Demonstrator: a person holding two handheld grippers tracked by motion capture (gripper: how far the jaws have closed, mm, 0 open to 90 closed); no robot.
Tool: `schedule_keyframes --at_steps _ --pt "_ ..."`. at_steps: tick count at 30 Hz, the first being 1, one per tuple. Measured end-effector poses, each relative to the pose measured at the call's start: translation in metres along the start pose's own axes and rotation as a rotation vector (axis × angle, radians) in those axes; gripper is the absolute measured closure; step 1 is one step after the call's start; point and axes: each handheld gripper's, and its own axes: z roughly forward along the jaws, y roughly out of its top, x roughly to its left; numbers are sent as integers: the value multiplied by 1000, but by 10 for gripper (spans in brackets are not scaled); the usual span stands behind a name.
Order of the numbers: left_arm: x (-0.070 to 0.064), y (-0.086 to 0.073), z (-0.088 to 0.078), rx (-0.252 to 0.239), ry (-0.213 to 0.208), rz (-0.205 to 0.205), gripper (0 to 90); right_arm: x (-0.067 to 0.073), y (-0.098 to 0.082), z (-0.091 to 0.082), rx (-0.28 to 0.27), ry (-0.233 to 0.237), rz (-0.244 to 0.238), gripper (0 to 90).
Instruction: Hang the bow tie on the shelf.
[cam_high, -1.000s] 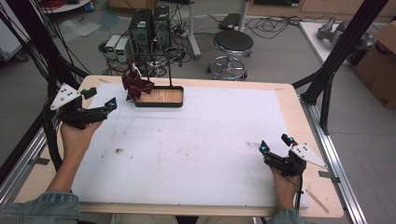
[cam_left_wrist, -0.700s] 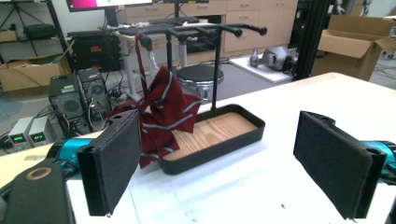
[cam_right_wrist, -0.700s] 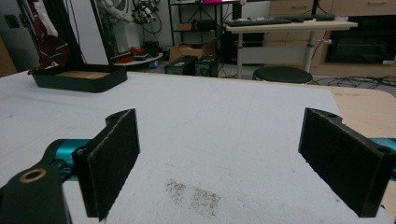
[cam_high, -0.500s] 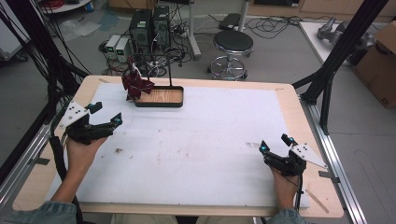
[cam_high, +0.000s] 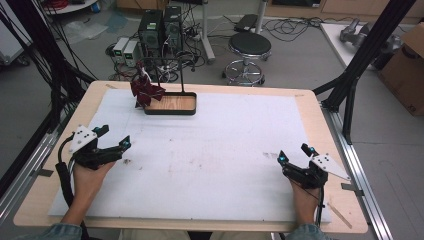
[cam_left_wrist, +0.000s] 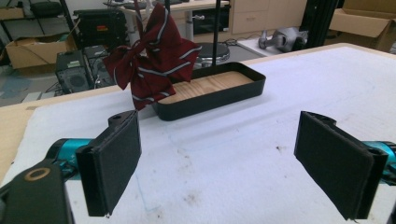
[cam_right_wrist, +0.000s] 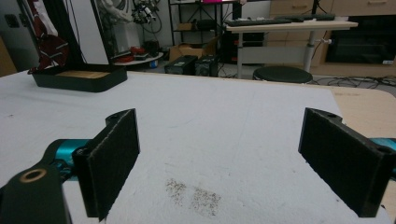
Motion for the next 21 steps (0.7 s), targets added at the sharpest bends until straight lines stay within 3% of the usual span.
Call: schedule_keyframes --at_steps 7,21 --pt "-3 -13 -3 17 23 11 152 0 0 0 0 0 -3 116" --pt "-2 -18 -3 37 39 10 152 0 0 0 1 0 -4 116"
